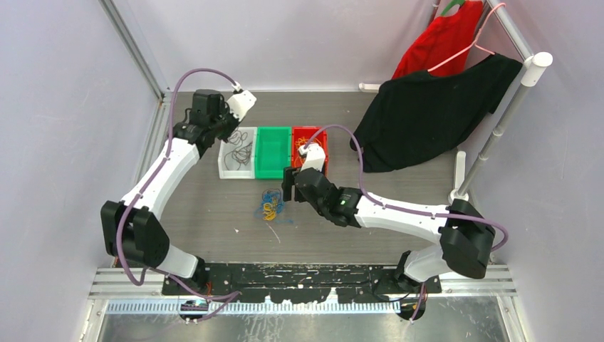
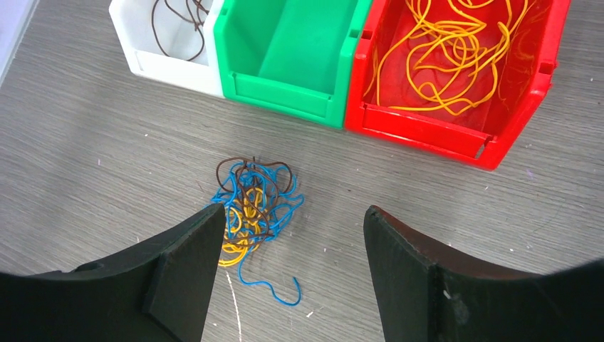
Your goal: Untangle the cables
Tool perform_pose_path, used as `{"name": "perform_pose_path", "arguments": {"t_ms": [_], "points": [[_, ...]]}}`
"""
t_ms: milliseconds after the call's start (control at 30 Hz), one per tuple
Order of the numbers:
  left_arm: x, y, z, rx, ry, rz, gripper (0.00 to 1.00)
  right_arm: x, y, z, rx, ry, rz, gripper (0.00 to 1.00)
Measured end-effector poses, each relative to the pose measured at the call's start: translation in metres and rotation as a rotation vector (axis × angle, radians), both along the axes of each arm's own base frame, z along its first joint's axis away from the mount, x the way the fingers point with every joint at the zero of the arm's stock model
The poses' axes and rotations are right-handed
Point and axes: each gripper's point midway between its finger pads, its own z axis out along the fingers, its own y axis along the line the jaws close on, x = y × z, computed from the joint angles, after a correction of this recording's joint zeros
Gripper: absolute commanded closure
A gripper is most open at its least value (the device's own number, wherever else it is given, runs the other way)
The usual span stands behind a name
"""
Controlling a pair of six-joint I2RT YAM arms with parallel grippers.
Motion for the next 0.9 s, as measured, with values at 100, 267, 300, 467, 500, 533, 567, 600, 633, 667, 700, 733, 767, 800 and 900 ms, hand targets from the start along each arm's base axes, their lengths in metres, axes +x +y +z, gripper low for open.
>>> {"name": "perform_pose_path", "arguments": {"t_ms": [100,267,300,467,500,533,567,600,633,667,700,733,767,800,900], "points": [[0.004,-0.003,-0.017,-0.007,0.042,0.005,1.0,0.0,-0.001,0.004,0.011,-0.005,-0.004,0.24],[0.013,-0.006,-0.045,-0.015,0.1,0.023,1.0,0.001,-0.003,0.013,0.035,-0.014,-0.013,0.24],[0.014,-0.007,-0.05,-0.016,0.112,0.026,1.0,0.001,-0.004,0.014,0.04,-0.014,-0.017,0.24],[0.017,-0.007,-0.083,-0.008,0.168,0.038,1.0,0.004,-0.007,0.015,0.056,-0.008,-0.035,0.24],[0.018,-0.007,-0.088,-0.005,0.176,0.039,1.0,0.004,-0.007,0.015,0.057,-0.008,-0.037,0.24],[0.018,-0.007,-0.094,-0.001,0.185,0.042,1.0,0.005,-0.007,0.015,0.057,-0.008,-0.038,0.25],[0.019,-0.007,-0.099,0.003,0.191,0.045,1.0,0.006,-0.008,0.015,0.057,-0.008,-0.041,0.24],[0.021,-0.007,-0.104,0.004,0.196,0.046,1.0,0.006,-0.009,0.015,0.057,-0.008,-0.042,0.24],[0.022,-0.007,-0.107,0.004,0.2,0.046,1.0,0.006,-0.009,0.015,0.057,-0.008,-0.043,0.24],[0.024,-0.008,-0.112,0.005,0.203,0.047,1.0,0.007,-0.009,0.015,0.058,-0.008,-0.046,0.25],[0.025,-0.008,-0.117,0.006,0.21,0.047,1.0,0.008,-0.01,0.015,0.06,-0.007,-0.048,0.24],[0.026,-0.008,-0.122,0.009,0.217,0.048,1.0,0.008,-0.01,0.015,0.061,-0.006,-0.05,0.24],[0.027,-0.009,-0.127,0.011,0.227,0.048,1.0,0.008,-0.01,0.015,0.062,-0.005,-0.052,0.24],[0.027,-0.009,-0.133,0.012,0.24,0.05,1.0,0.008,-0.01,0.015,0.064,-0.004,-0.053,0.24],[0.026,-0.008,-0.154,0.02,0.286,0.062,1.0,0.008,-0.011,0.014,0.064,-0.001,-0.056,0.24]]}}
